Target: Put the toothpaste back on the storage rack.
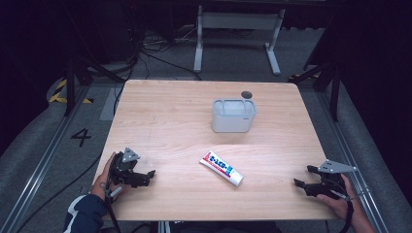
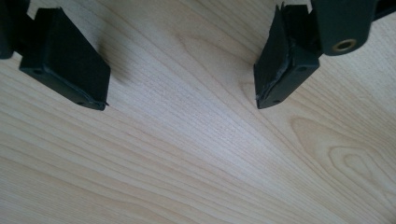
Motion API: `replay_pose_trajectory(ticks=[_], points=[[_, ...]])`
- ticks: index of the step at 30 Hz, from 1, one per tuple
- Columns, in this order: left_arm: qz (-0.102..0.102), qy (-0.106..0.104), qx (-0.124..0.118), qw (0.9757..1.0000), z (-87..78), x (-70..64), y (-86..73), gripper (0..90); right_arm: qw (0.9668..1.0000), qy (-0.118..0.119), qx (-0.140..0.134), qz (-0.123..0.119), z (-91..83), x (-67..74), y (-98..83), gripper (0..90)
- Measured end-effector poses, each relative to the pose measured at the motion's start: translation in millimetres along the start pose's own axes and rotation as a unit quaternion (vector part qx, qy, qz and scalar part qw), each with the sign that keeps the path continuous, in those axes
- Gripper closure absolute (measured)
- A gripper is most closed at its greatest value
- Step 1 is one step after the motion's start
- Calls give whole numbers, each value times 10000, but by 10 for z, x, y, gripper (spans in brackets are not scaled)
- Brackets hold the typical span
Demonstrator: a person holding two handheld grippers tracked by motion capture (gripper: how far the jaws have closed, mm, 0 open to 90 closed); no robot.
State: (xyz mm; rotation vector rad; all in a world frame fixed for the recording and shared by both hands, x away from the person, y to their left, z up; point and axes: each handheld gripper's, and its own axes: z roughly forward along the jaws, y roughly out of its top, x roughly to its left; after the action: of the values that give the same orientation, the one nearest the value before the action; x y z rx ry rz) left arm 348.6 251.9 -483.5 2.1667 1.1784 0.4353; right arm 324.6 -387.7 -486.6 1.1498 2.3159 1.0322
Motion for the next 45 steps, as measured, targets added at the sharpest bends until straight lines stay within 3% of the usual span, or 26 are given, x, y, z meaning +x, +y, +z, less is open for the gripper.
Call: replay_pose_trajectory(ticks=[9, 13, 18, 21, 35, 39, 45], points=[[138, -56, -34, 9999, 7, 35, 5, 0, 10000, -21, -2, 7, 6, 1, 4, 190], [208, -174, -18, 9996, 9, 52, 10, 0, 10000, -15, 60, 14, 12, -9, 19, 168], [415, -245, 13, 9988, 16, 90, 32, 1, 10000, -12, 90, -5, 15, -14, 26, 164], [292, -261, 3, 9992, 27, 78, 31, 0, 10000, -13, 91, -6, 14, -14, 25, 164], [321, -288, 2, 9991, 32, 83, 37, 1, 9995, 75, 287, -65, 24, 12, 104, 212], [344, -290, 11, 9990, 33, 86, 41, 1, 9997, 139, 209, -16, -11, 39, 164, 223], [349, -286, 7, 9990, 33, 85, 41, 1, 9996, 202, 122, -155, -41, 102, 285, 231]])
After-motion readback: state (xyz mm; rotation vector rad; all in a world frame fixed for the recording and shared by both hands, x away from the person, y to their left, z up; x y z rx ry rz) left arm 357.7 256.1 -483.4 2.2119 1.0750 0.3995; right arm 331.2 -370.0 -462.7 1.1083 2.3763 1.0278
